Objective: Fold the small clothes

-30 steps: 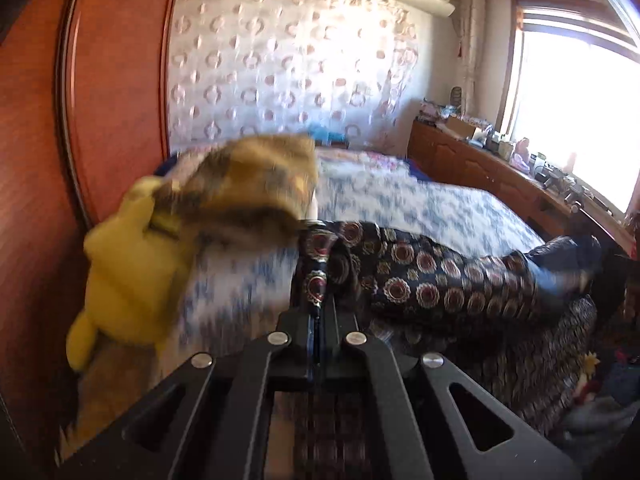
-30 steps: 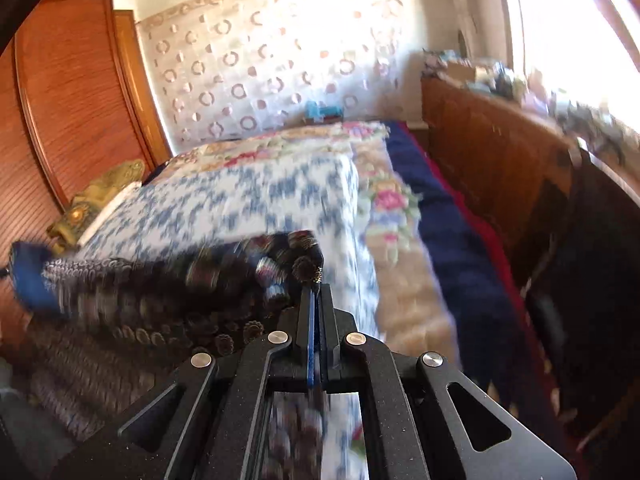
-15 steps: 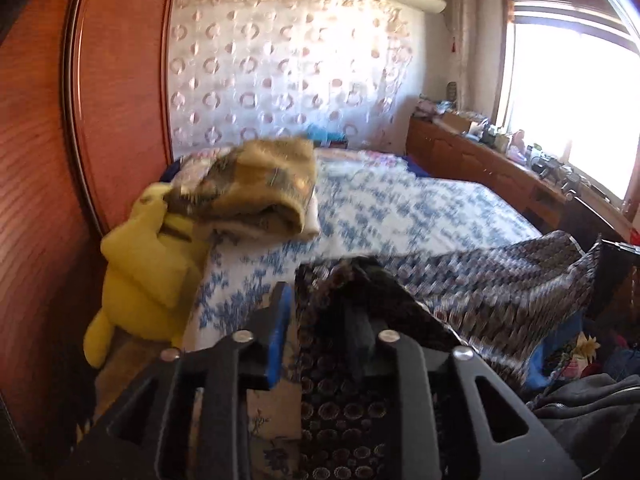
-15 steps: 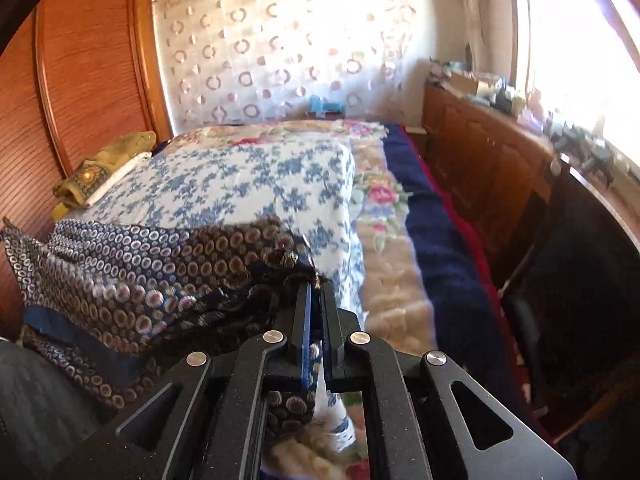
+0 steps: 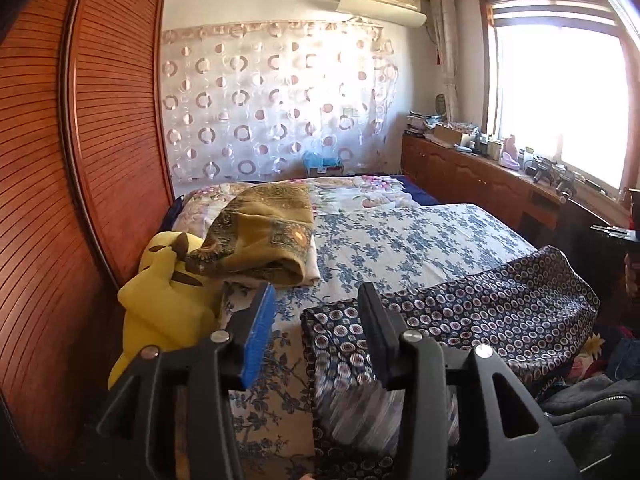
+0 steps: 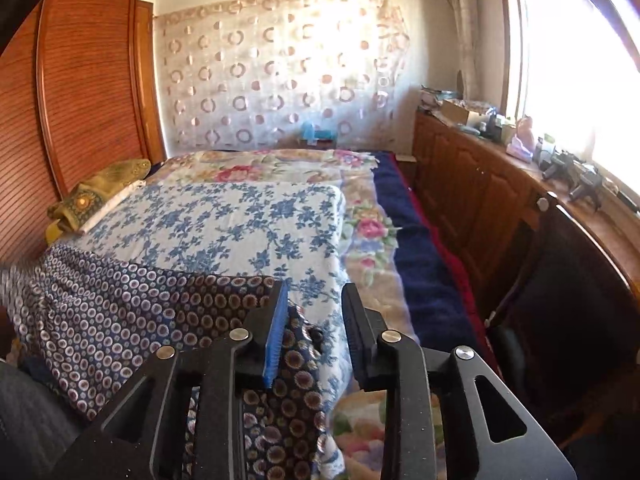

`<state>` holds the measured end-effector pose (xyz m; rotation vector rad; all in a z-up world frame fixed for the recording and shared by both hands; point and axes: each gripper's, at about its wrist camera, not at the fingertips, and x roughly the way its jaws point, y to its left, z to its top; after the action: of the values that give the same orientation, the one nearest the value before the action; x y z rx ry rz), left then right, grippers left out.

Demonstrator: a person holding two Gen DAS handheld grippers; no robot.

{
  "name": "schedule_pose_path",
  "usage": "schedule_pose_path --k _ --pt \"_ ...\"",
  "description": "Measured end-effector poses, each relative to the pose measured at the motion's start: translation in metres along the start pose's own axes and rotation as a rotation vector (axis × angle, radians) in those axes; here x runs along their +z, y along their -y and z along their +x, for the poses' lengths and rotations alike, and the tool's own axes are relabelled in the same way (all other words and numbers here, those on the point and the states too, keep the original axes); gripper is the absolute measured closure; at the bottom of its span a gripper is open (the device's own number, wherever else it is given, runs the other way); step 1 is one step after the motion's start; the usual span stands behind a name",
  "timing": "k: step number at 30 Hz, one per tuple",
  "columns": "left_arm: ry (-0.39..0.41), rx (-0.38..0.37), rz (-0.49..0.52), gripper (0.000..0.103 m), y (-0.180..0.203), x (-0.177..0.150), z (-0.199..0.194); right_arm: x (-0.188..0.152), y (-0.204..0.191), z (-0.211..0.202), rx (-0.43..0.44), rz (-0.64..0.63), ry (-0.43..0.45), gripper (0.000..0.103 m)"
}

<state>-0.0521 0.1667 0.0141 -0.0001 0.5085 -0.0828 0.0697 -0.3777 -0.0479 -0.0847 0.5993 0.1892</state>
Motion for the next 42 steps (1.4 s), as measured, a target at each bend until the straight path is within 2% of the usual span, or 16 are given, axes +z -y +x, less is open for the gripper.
schedule_pose_path --k 2,3,4,7,15,26,42 --pt "-0.013 0.006 0.002 0.059 -0.001 0.000 0.005 0.001 -0.005 0.008 0.011 -0.006 -0.003 0.063" --pt "-0.021 0.005 0.002 0.058 -0.002 -0.001 0.009 0.002 -0.007 0.014 0.015 -0.007 -0.006 0.052" --pt "-0.028 0.000 0.002 0.058 -0.001 -0.001 0.014 0.003 -0.009 0.019 0.021 -0.007 -0.010 0.047" --pt "-0.064 -0.005 0.003 0.057 0.000 -0.004 0.036 0.006 -0.015 0.037 0.051 -0.006 -0.030 0.043" --pt "-0.173 -0.029 -0.001 0.057 0.005 -0.015 0.100 0.002 -0.023 0.096 0.068 -0.023 -0.140 0.038" --pt "-0.288 -0.022 -0.019 0.057 0.001 -0.031 0.152 -0.021 -0.017 0.148 0.064 0.010 -0.287 0.037" --pt "-0.376 0.001 -0.032 0.057 -0.005 -0.046 0.179 -0.034 -0.025 0.144 0.034 -0.020 -0.230 0.033"
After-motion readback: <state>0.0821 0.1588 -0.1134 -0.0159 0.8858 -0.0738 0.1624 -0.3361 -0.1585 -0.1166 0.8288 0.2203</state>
